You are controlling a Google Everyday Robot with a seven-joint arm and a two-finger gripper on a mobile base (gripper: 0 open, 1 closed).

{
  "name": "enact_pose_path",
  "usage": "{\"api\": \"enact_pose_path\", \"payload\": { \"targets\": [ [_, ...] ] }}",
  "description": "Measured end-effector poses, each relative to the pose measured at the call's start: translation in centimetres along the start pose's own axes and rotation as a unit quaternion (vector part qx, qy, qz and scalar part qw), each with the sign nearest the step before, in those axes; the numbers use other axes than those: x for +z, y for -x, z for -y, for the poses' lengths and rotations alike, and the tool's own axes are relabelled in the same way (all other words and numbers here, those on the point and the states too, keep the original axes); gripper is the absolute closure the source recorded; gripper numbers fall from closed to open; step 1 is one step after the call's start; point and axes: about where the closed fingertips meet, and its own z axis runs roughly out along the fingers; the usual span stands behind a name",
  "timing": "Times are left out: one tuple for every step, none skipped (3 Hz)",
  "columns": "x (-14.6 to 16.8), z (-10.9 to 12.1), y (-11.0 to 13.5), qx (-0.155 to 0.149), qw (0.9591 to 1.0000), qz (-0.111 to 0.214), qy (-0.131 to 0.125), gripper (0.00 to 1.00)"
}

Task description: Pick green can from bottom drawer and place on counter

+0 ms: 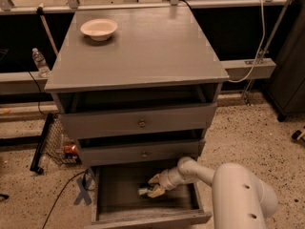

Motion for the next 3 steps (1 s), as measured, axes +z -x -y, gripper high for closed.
{"api": "enact_pose_path", "payload": {
  "targets": [
    [-0.5, -4.4, 2.2, -0.024, 0.9996, -0.014, 0.003, 1.0],
    [-0.5, -4.5, 2.3, -0.025, 0.9996, -0.013, 0.004, 1.0],
    [-2.0, -5.3, 4.2, -0.044, 0.999, -0.002, 0.002, 1.0]
  ]
}}
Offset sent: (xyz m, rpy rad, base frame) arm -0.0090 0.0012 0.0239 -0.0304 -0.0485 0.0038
